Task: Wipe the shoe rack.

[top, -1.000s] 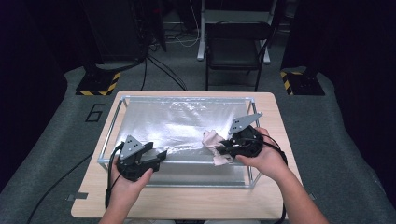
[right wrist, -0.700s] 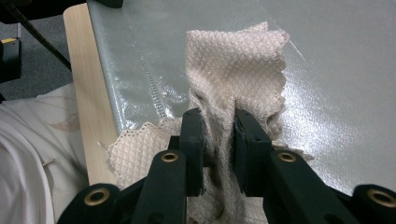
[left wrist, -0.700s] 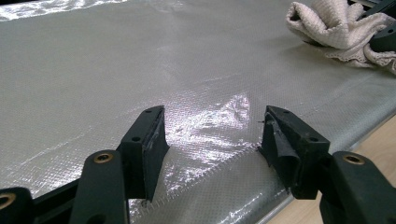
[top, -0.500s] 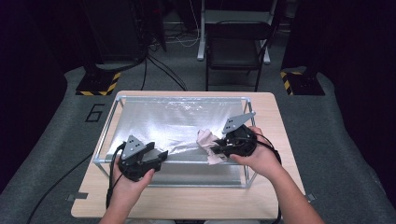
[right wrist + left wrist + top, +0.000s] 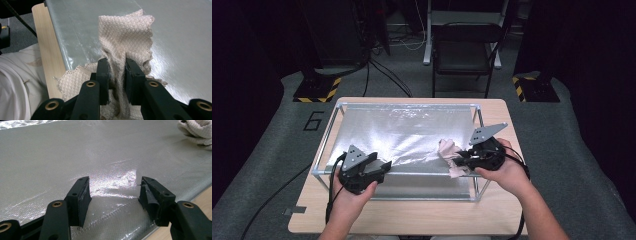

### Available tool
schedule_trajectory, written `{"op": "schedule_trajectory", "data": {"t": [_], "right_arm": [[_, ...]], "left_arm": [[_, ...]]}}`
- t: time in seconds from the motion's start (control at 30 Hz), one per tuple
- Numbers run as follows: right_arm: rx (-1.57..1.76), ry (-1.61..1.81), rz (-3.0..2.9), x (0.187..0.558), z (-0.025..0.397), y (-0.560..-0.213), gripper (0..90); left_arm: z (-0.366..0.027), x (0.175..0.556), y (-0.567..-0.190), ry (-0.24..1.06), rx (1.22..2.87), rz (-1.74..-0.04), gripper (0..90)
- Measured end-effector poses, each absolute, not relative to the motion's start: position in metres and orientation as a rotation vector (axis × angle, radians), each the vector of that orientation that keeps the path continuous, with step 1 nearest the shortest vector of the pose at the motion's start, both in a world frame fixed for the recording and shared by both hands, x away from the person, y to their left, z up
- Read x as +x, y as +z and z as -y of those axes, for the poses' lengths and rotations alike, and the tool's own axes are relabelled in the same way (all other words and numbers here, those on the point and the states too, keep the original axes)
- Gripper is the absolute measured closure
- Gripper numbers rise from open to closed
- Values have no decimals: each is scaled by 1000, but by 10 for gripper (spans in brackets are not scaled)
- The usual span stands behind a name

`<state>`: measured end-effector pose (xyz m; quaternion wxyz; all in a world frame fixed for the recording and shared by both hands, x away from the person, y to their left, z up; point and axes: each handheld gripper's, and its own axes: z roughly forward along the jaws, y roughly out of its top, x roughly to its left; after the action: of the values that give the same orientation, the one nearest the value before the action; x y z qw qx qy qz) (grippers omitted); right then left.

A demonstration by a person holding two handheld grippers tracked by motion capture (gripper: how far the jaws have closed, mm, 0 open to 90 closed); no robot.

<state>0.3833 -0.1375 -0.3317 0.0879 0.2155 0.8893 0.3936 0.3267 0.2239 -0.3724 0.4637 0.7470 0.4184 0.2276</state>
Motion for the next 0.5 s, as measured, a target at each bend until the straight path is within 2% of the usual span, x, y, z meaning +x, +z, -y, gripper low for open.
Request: {"op": "schedule_trajectory", "data": {"t": [0.2,0.5], "right_arm": [[665,1178,-2637,381,151,-332,757],[647,1187,-2625,382,133,-334,758]], "left_arm": [[-224,327,-372,559,1836,-1031,410],[-223,326,-373,572,1833,-1034,411]]}}
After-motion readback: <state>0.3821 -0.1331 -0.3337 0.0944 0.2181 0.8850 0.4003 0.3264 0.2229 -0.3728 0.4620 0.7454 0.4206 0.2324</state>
